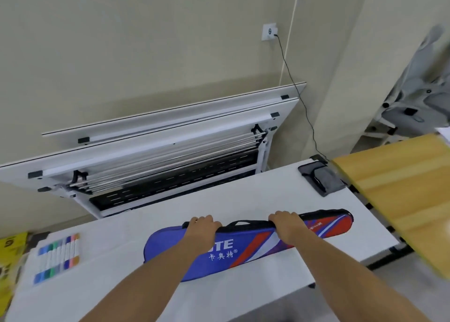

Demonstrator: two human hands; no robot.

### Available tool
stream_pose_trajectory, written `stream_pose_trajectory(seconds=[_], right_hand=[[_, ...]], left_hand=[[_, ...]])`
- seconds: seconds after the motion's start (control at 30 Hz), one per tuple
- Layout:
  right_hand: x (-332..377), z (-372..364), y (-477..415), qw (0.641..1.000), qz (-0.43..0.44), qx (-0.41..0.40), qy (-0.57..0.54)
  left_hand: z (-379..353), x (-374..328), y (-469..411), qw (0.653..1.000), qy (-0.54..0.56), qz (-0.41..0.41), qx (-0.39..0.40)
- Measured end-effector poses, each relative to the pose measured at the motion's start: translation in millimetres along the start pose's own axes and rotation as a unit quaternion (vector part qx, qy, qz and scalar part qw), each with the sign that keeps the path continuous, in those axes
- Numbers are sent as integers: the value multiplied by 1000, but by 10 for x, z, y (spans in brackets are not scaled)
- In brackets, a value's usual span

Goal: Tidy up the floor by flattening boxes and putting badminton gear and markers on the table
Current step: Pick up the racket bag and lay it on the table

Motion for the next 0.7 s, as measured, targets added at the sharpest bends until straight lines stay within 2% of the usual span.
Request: stream_pose_trajectory(seconds=[0.23,0.43,0.7], right_hand=[[-768,22,-646,996,67,38,38],[-963,138,-1285,993,105,32,49],[-1228,118,-2271,989,119,26,85]], left_hand=[[171,-403,-569,996,1,77,43],[242,-311,-980,990,-6,128,60],[146,44,-2081,992,-18,114,54]])
Point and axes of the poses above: each hand's wrist, its own y-axis away from the middle knuckle, its own z-axis out of the back of the hand, x = y × z, the point moved 5 cm from there along -y, towards the middle knuckle, and after that the axes turned 9 degrees about z, right-handed, at the moved point
